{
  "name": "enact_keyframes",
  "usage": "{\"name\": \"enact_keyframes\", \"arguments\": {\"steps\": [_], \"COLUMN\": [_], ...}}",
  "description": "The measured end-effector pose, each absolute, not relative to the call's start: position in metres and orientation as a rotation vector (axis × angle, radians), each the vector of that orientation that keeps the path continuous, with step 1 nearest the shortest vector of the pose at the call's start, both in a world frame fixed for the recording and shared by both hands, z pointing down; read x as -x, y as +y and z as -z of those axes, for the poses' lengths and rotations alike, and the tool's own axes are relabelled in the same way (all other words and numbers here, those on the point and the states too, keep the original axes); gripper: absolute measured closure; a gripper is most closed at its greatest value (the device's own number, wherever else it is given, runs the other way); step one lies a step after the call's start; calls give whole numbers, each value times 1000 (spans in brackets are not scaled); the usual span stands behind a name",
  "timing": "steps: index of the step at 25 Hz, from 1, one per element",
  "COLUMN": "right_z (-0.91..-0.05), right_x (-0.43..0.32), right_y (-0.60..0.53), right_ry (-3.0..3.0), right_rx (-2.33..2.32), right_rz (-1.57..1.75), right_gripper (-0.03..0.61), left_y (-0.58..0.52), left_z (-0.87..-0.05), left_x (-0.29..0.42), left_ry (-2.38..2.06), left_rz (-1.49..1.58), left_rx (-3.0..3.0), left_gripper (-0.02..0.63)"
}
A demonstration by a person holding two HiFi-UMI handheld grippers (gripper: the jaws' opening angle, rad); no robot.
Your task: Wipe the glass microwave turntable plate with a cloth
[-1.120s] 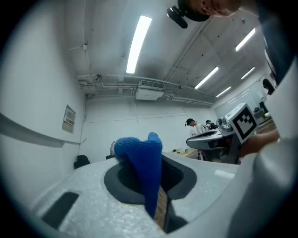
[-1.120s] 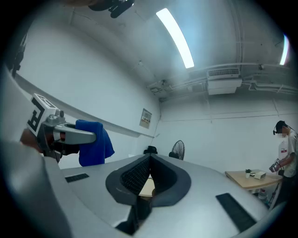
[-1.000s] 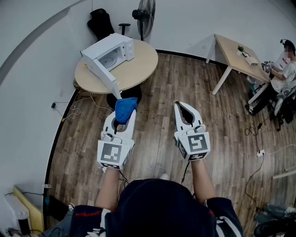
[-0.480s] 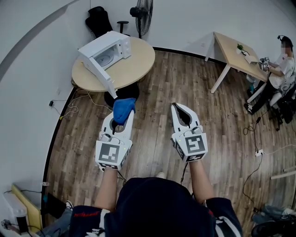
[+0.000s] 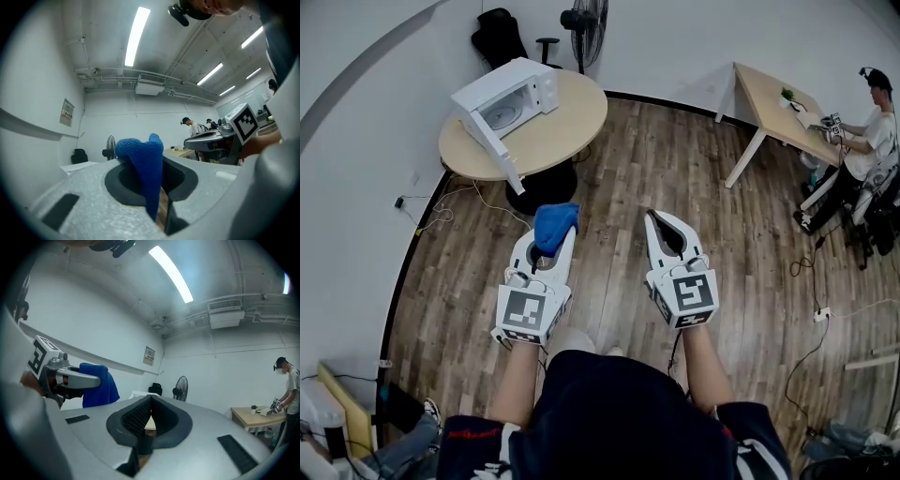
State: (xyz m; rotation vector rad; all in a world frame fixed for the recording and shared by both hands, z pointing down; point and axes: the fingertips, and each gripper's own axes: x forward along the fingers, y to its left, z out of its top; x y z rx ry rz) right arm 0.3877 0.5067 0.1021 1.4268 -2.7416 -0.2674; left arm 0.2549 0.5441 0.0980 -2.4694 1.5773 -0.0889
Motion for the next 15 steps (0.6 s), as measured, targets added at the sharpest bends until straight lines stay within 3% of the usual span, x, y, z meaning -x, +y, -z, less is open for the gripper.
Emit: {"name": "enact_keyframes", "arguments": {"steps": [15], "right_z": [-124], "right_x": [-377], "right_y": [442], "right_ry": [-2762], "right_rx": [-1346], "right_rz": [230], "right_gripper": [569], "left_y": [478], "left_z": [-113], "left_x": [-253], "left_ry": [1635], "left_rz": [97], "left_rx": [2477], "left_gripper": [560]}}
